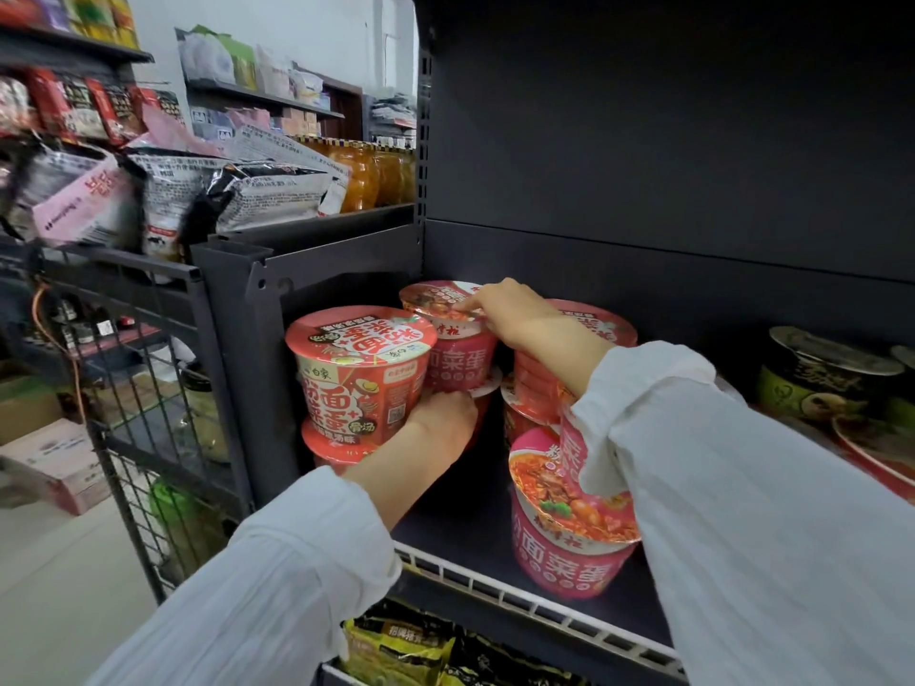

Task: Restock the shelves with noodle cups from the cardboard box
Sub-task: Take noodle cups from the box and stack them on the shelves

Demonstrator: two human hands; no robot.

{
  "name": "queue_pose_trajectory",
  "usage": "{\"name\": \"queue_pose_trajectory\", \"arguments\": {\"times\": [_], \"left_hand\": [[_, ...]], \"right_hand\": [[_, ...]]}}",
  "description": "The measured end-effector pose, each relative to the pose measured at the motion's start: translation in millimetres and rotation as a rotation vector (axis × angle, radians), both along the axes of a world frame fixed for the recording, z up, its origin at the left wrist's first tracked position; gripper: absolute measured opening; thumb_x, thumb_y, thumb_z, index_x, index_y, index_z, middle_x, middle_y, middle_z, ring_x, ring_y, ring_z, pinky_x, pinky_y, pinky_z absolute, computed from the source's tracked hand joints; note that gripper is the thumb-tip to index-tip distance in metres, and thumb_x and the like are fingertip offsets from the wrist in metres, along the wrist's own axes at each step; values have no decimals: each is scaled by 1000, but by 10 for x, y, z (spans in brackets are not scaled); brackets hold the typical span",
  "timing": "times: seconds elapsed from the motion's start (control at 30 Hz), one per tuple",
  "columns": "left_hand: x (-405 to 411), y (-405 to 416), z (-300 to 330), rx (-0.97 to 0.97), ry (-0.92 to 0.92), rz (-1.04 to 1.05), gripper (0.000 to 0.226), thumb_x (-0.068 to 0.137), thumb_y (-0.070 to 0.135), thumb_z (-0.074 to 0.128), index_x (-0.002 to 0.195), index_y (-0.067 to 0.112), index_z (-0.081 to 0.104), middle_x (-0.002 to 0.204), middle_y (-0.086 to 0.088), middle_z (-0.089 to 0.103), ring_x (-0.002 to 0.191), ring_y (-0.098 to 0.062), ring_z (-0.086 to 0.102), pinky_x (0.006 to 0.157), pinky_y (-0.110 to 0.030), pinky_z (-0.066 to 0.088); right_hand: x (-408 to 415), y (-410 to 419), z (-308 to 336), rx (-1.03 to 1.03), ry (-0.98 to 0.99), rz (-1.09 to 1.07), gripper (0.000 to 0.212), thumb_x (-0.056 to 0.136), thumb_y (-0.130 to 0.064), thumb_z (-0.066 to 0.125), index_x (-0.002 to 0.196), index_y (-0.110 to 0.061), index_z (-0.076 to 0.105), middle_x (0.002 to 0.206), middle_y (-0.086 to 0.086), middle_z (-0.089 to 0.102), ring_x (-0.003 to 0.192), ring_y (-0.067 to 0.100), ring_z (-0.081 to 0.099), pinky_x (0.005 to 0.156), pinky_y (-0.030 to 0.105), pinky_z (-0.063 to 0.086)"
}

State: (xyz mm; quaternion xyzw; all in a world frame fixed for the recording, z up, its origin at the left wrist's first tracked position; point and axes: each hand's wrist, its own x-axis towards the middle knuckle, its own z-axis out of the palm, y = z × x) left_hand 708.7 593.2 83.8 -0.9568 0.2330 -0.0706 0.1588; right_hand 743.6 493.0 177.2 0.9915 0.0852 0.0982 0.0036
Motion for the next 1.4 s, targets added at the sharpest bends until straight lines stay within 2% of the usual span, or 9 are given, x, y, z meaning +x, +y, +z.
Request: {"name": "queue_pose_trajectory", "arguments": {"times": [0.27,0.53,0.63,0.73,0.87,1.03,1.13,1.23,1.4], "left_hand": [[41,-25,-6,-91,48,30,39,96,2,42,135,3,44,135,-11,52,125,-26,51,100,-31,40],[86,-13,-91,-168,117,67,49,93,4,48,140,3,33,139,-13,46,127,-27,48,106,-33,35],[6,27,-79,-189,102,32,50,93,3,47,141,2,31,140,-14,44,127,-29,48,105,-34,37],[-145,146,-50,-299,-12,-127,49,93,3,41,141,7,33,136,-11,47,122,-28,50,98,-33,42],[-470,585,-52,-435,-116,-292,25,92,19,43,112,12,56,117,-3,57,108,-24,55,82,-34,45],[-790,1369,-210,-707,-111,-67,20,92,30,48,96,12,52,98,-1,53,92,-21,56,70,-30,42],[-819,1709,-233,-869,5,88,27,92,18,51,116,6,50,116,-8,50,111,-26,53,88,-33,43],[-851,1801,-178,-822,213,41,61,92,8,49,148,8,24,153,-9,27,141,-22,28,114,-25,22],[-919,1625,-154,-822,324,-37,56,93,6,46,147,8,28,153,-8,30,139,-23,32,108,-19,24]], "right_hand": [[-6,126,23,-217,-201,-42,27,92,-27,57,111,-9,64,112,15,64,104,35,60,72,33,42],[-30,198,-17,-352,-200,-27,20,94,-10,50,110,-6,62,113,13,65,105,33,60,69,32,36],[-73,185,-39,-245,-61,-17,24,91,-2,47,112,-3,58,115,13,60,99,31,57,71,31,40],[-135,177,-129,-61,-11,13,30,89,-3,49,118,-4,55,122,15,51,110,32,52,91,40,48],[-525,293,-171,257,-42,-27,31,88,-2,46,114,2,62,119,20,60,114,33,55,89,35,47],[-995,539,-546,434,240,4,28,90,-12,56,113,-6,68,120,8,66,112,23,59,91,29,46],[-1081,725,-830,425,293,30,36,90,-15,56,125,-7,58,130,10,58,118,26,54,95,32,42],[-1126,807,-1048,428,175,30,40,90,-14,56,130,-10,54,133,11,54,122,28,51,98,33,41],[-1243,820,-1169,245,-59,-45,37,88,-25,62,122,-10,57,121,9,56,115,26,50,91,38,47]]}}
